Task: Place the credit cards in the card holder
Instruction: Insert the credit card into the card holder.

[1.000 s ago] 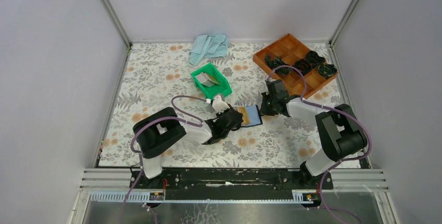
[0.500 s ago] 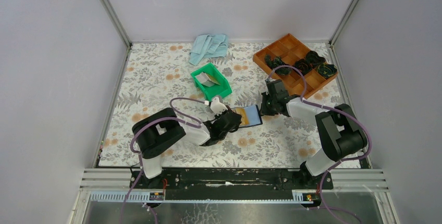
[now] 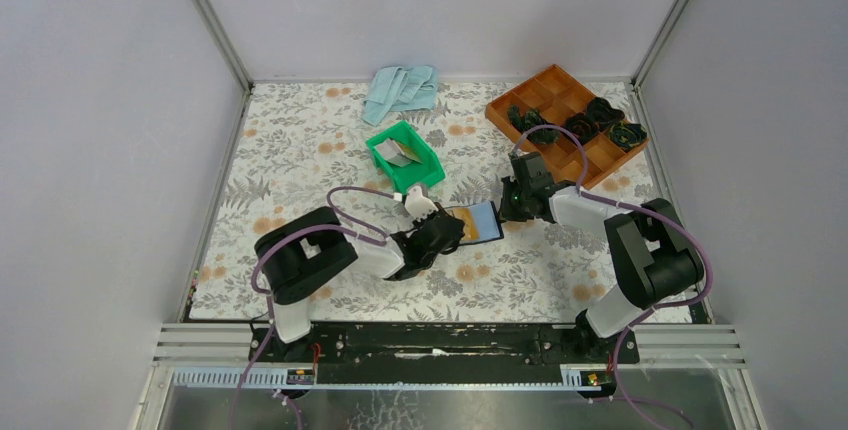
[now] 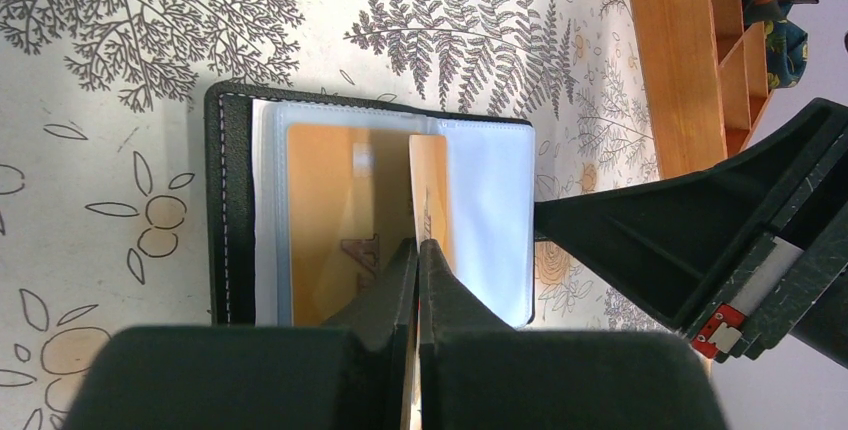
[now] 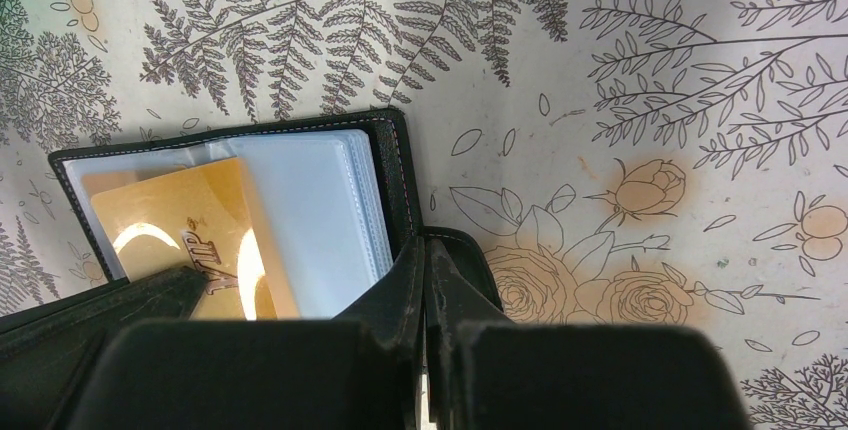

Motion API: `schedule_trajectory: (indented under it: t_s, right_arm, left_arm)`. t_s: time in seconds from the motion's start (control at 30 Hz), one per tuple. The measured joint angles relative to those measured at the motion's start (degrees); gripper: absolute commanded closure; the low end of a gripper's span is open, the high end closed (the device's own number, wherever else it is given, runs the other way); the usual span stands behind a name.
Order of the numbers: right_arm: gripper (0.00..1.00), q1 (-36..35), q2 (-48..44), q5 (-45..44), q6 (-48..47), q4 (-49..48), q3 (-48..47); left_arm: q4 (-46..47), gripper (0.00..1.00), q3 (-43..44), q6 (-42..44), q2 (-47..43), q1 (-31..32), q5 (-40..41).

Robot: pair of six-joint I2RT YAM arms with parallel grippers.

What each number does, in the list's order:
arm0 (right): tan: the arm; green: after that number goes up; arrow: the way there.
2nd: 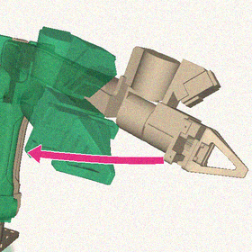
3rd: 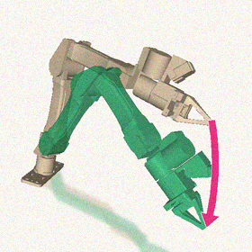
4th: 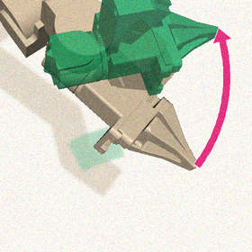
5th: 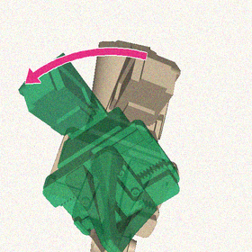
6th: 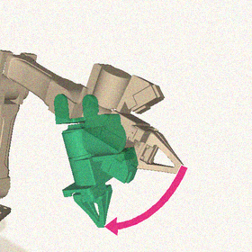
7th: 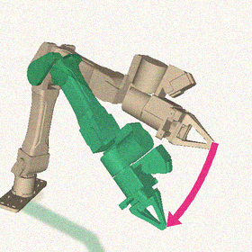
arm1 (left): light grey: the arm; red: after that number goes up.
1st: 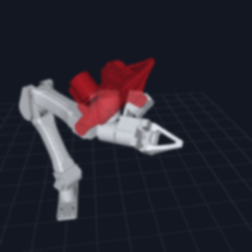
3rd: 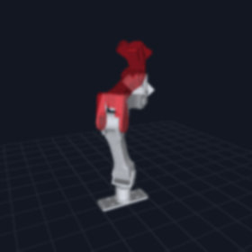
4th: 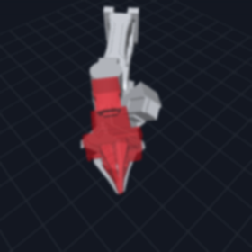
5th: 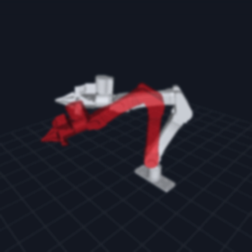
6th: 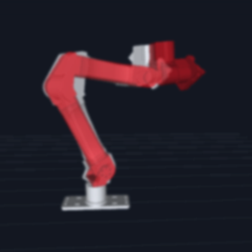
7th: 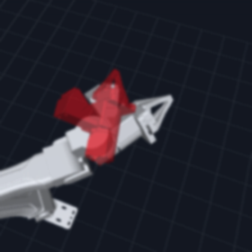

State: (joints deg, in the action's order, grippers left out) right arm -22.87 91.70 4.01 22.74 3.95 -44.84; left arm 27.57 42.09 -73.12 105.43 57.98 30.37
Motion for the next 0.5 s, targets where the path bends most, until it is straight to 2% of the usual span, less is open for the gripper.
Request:
schedule_trajectory:
  t_s: [0.5]
  right_arm:
    - [1.0, 0.0, 0.02, -0.04, -0.07, 0.07, -0.07]
  left_arm:
    - [1.09, 1.0, 2.78, -0.9, 3.41, 0.37, 0.04]
